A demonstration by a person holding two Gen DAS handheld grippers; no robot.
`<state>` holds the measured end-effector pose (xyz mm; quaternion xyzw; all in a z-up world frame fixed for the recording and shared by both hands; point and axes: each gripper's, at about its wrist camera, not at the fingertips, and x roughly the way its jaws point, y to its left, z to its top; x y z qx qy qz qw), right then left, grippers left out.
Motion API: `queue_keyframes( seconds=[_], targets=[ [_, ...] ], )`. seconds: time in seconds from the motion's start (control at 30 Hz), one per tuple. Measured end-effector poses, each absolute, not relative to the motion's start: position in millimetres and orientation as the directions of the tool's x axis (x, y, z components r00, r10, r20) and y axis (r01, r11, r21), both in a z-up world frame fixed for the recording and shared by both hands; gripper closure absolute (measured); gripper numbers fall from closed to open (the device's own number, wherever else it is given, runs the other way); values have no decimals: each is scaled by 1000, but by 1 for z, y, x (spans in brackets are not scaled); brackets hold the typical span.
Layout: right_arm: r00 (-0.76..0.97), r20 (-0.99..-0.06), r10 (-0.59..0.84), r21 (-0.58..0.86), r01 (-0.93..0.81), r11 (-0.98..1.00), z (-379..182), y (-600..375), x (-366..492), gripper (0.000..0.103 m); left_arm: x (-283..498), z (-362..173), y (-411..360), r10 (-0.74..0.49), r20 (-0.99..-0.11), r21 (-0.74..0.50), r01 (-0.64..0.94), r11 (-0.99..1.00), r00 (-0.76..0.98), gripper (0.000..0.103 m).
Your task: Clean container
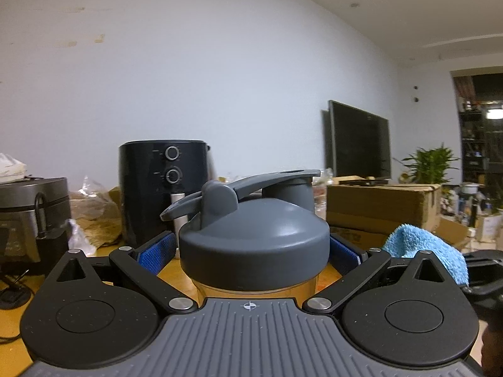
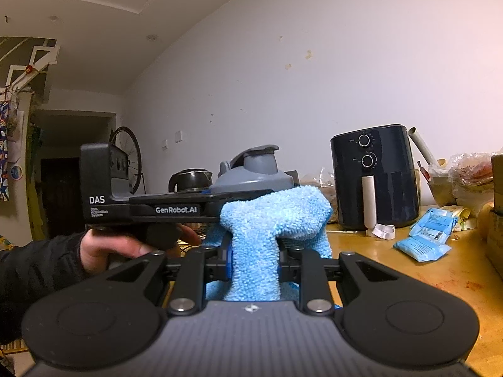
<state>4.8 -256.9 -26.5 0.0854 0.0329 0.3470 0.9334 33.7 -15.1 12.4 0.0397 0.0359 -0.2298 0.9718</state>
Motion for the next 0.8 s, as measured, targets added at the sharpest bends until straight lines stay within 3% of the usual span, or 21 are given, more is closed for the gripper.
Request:
queue_keyframes(
  seconds=[0.63, 0.8],
  targets=[
    [776, -36, 630, 181, -615, 767, -35, -262, 5, 82, 23, 18, -57, -181, -40, 126, 184, 975, 983, 0],
    [773, -36, 633, 179, -618, 765, -36, -262, 4, 81, 25, 21, -64, -129, -49, 93, 133, 987, 990, 0]
  ],
)
